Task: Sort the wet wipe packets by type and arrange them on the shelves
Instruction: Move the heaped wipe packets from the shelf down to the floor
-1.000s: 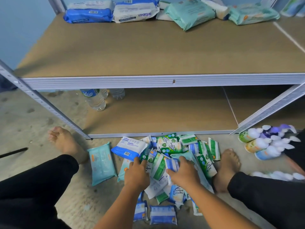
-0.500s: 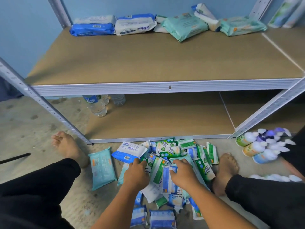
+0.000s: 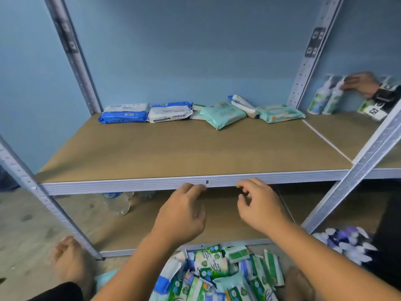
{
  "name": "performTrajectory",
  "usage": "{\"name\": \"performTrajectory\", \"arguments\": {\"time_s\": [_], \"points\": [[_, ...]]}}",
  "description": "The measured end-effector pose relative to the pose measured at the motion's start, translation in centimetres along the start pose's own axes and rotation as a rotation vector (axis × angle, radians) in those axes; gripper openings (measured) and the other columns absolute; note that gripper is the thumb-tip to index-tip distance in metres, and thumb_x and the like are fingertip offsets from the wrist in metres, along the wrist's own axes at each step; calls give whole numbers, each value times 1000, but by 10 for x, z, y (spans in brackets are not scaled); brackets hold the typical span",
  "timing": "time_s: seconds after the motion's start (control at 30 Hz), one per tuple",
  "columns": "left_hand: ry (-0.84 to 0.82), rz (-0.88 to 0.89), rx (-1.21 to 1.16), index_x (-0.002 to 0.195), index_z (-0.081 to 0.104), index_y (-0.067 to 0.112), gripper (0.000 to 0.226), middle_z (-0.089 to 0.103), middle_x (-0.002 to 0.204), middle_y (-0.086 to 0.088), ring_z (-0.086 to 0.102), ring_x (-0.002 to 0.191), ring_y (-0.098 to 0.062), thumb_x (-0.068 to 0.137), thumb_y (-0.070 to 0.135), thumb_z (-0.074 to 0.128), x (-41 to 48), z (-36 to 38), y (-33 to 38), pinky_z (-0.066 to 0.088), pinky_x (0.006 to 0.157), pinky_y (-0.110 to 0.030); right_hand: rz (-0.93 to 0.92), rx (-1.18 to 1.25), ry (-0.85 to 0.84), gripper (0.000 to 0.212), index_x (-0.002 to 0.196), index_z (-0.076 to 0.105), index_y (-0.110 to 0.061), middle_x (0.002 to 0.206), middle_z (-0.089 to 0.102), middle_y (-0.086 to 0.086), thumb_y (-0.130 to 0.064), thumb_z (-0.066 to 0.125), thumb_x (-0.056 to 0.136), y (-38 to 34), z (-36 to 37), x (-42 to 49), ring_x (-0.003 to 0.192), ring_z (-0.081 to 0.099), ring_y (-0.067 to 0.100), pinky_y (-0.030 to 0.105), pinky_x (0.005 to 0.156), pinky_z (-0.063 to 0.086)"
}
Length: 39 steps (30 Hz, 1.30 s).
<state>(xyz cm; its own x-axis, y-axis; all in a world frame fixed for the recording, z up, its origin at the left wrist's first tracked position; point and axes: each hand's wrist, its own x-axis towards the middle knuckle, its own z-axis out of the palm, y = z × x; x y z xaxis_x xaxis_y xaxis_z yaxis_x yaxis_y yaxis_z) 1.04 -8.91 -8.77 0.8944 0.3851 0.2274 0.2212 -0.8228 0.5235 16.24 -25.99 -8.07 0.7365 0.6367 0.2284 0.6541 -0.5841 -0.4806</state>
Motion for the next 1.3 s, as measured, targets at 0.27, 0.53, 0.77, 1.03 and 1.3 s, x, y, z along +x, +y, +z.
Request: {"name": "performTrajectory", "arguments": {"time_s": [0.27,0.53,0.77,1.03,1.3], "points": [[98,167,57,130,52,37,45,50,126,17,58,109,-13,85,35,49,83,-50,-6,53,86,-36,-68,-9,55,36,116,66,-22,104,54,-9,-14,62,81,8,-31,110,86,59,18,39,80,54],[69,158,134,135,51,35,50,49,134,13,56,114,-15,85,29,58,208,-49,-62,52,91,-38,-102,-117,43,49,131,59,-23,132,54,-2,-22,61,82,9,-9,243,125,50,24,41,104,45],[170,217,170,137,54,22,46,55,137,0,51,124,-26,91,24,47,327,-48,-86,48,98,-44,159,-161,101,64,146,42,-31,144,45,3,-31,60,84,41,-22,342,132,41,33,46,105,40],[-119,140,450,149,38,20,47,43,150,2,36,140,-21,102,24,36,400,-25,-95,36,110,-46,322,-40,-111,88,150,30,-45,152,45,-14,-38,39,63,74,-39,381,134,45,22,49,110,38],[-115,41,506,135,49,18,46,45,132,-8,41,120,-31,97,39,31,405,-17,-107,36,108,-45,286,-209,-116,41,116,56,-37,120,45,-3,-20,50,80,75,-31,383,115,35,26,49,103,34]]}}
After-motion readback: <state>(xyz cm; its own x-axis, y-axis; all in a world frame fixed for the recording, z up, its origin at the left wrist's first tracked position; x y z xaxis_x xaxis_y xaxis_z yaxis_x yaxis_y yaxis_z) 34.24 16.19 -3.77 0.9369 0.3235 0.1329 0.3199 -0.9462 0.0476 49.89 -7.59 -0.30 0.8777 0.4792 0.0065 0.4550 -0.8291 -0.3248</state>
